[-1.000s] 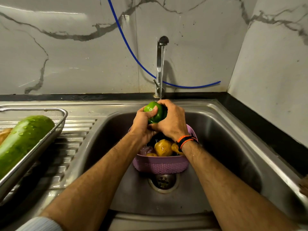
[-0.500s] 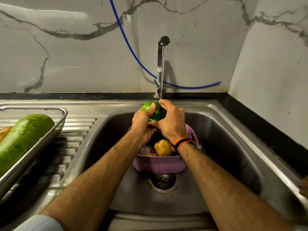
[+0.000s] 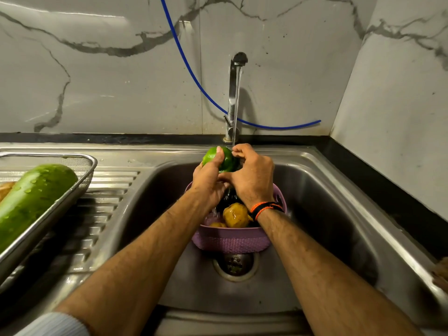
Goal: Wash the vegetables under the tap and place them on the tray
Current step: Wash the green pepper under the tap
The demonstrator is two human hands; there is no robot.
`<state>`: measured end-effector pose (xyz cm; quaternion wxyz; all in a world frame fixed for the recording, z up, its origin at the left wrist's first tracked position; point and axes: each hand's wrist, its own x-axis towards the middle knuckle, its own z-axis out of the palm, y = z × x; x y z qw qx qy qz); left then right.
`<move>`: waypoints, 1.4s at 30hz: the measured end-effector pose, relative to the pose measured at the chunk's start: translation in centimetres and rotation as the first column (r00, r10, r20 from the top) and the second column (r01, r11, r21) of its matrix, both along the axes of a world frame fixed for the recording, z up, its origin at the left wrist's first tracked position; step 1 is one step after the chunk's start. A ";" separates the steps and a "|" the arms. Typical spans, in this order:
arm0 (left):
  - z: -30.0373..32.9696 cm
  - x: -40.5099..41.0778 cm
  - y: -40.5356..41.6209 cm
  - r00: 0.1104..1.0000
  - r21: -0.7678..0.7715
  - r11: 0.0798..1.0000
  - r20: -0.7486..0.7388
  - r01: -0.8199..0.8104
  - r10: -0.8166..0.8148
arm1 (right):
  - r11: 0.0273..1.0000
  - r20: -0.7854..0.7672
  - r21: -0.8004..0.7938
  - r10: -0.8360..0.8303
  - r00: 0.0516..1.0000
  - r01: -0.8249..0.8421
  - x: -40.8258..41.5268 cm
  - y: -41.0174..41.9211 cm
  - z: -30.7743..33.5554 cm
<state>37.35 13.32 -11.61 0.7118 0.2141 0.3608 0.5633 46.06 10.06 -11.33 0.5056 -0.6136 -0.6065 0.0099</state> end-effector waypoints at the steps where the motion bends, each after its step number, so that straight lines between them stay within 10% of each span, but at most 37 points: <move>1: 0.0 0.0 0.0 1.000 0.005 1.000 -0.001 -0.001 0.001 | 1.000 0.000 0.001 -0.003 1.000 0.003 0.0 0.0 0.0; 19: 0.6 -1.3 -1.2 0.978 0.046 0.981 0.083 0.190 -0.194 | 0.976 -0.062 -0.153 0.148 0.987 -0.156 0.5 0.9 0.0; 29: -0.3 -1.1 -0.4 0.964 0.090 0.982 -0.222 0.168 -0.144 | 0.949 0.032 -0.241 0.216 0.976 -0.202 1.0 0.9 -0.3; 42: -0.4 -1.4 0.1 0.967 0.152 0.973 -0.211 0.176 -0.142 | 0.948 0.016 -0.259 0.194 0.981 -0.184 0.6 0.7 0.2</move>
